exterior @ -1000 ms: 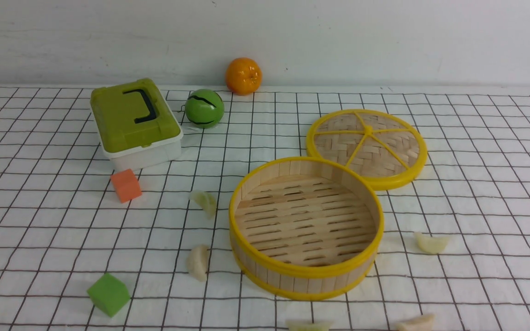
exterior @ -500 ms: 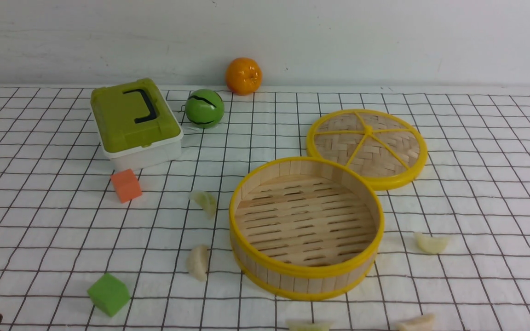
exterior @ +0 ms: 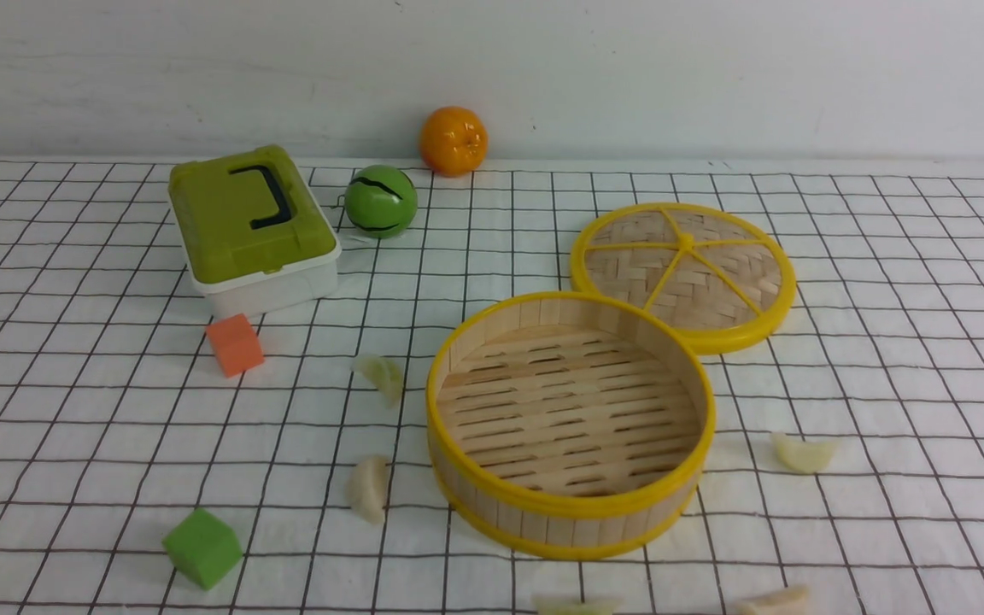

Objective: Put the dumplings into the steamer on the table with the white tablecloth.
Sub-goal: 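Reach for and grasp a dumpling on the table with the left gripper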

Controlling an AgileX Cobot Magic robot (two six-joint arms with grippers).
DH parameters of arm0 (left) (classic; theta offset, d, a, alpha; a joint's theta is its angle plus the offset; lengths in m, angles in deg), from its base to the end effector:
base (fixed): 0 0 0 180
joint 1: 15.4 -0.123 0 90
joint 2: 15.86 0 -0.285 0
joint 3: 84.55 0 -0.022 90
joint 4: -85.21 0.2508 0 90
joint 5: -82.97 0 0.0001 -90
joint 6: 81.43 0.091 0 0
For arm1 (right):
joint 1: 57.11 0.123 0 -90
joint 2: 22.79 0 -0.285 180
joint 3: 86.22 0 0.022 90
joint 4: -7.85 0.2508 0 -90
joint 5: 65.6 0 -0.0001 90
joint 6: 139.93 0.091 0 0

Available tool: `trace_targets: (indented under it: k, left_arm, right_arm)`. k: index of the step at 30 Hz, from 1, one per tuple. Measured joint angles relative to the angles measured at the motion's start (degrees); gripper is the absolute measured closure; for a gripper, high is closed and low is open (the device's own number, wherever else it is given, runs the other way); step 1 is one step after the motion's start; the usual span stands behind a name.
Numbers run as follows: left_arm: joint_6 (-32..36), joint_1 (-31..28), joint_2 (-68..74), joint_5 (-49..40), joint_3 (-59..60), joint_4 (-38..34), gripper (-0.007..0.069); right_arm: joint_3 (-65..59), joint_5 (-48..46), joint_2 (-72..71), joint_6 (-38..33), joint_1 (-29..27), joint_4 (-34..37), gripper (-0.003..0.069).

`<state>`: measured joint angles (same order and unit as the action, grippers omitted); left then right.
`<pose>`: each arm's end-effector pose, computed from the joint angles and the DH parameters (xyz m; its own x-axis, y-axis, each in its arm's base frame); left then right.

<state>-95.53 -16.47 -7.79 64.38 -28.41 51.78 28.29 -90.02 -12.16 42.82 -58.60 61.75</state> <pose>0.0226 -0.0156 0.3076 0.0103 -0.7097 -0.7044 0.2336 0.6867 -0.6884 0.0446 0.0293 0.2554 -0.2617 0.7702 -0.5816 -0.1661 0.5577 0.8132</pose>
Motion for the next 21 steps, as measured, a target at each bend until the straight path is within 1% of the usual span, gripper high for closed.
trace_targets:
  k: [1,2,3,4,5,6,7,8,9,10,11,12,13,14,17,18,21]
  left_arm:
    - [3.17,0.0,0.99,-1.04,-2.45,0.99,0.0431]
    - [3.87,0.0,1.31,-1.35,-3.04,0.99,0.0435]
    - [5.76,0.0,2.82,-2.66,-4.79,1.83,0.045]
    - [9.28,0.0,6.74,-5.73,-9.2,3.42,0.0497]
    - [9.88,0.0,7.82,-7.32,-10.24,3.85,0.051]
    - [11.34,0.0,11.88,-11.7,-13.67,5.67,0.0559]
    - [11.77,0.0,14.26,-14.57,-15.93,6.82,0.0595]
    - [12.08,0.0,17.27,-18.43,-18.04,8.32,0.0628]
    - [12.37,0.0,21.4,-23.01,-20.27,10.68,0.0637]
    - [12.37,0.0,21.96,-24.49,-20.61,11.04,0.0637]
    - [12.41,0.09,24.2,-27.25,-22.13,12.84,0.0637]
    - [12.5,1.24,29.54,-32.25,-24.19,16.18,0.0637]
    - [12.43,2.06,31.6,-34.43,-24.89,17.59,0.0637]
    - [12.43,2.31,32.11,-34.81,-25.24,18.24,0.0637]
    - [8.69,8.52,42.07,-40.0,-28.49,23.58,0.0637]
    - [7.95,9.99,43.74,-40.58,-29.17,24.45,0.0637]
    - [4.98,14.74,52.74,-42.72,-33.65,28.54,0.0636]
  right_arm:
    - [2.53,-0.25,2.09,-2.18,0.0,-1.4,0.0483]
    - [3.21,-0.24,2.7,-2.75,0.0,-1.4,0.0489]
    - [5.93,-0.93,5.26,-5.03,0.0,-3.12,0.0517]
    - [11.93,-2.61,10.38,-9.14,0.0,-5.89,0.0573]
    - [13.5,-3.22,12.69,-10.35,0.0,-6.72,0.0589]
    - [19.19,-6.11,18.14,-15.2,0.0,-9.62,0.0643]
    - [23.3,-8.84,21.96,-18.15,0.0,-11.65,0.0666]
    - [26.52,-11.36,24.88,-20.41,0.0,-13.2,0.0676]
    - [31.85,-17.03,29.63,-23.74,0.0,-15.54,0.068]
    - [32.56,-17.03,30.26,-24.11,0.0,-15.83,0.068]
    - [35.84,-20.53,33.27,-25.61,0.24,-17.18,0.0681]
    - [40.51,-26.22,37.97,-27.06,1.61,-19.3,0.068]
    - [42.41,-27.83,40.19,-27.33,2.76,-20.63,0.068]
    - [42.41,-28.2,40.19,-27.41,3.09,-20.63,0.068]
    - [46.19,-34.55,47.15,-26.27,11.99,-28.88,0.0678]
    - [46.32,-36.09,48.09,-25.5,13.6,-31.15,0.0678]
    - [46.51,-41.73,52.08,-20.89,20.7,-39.17,0.0676]
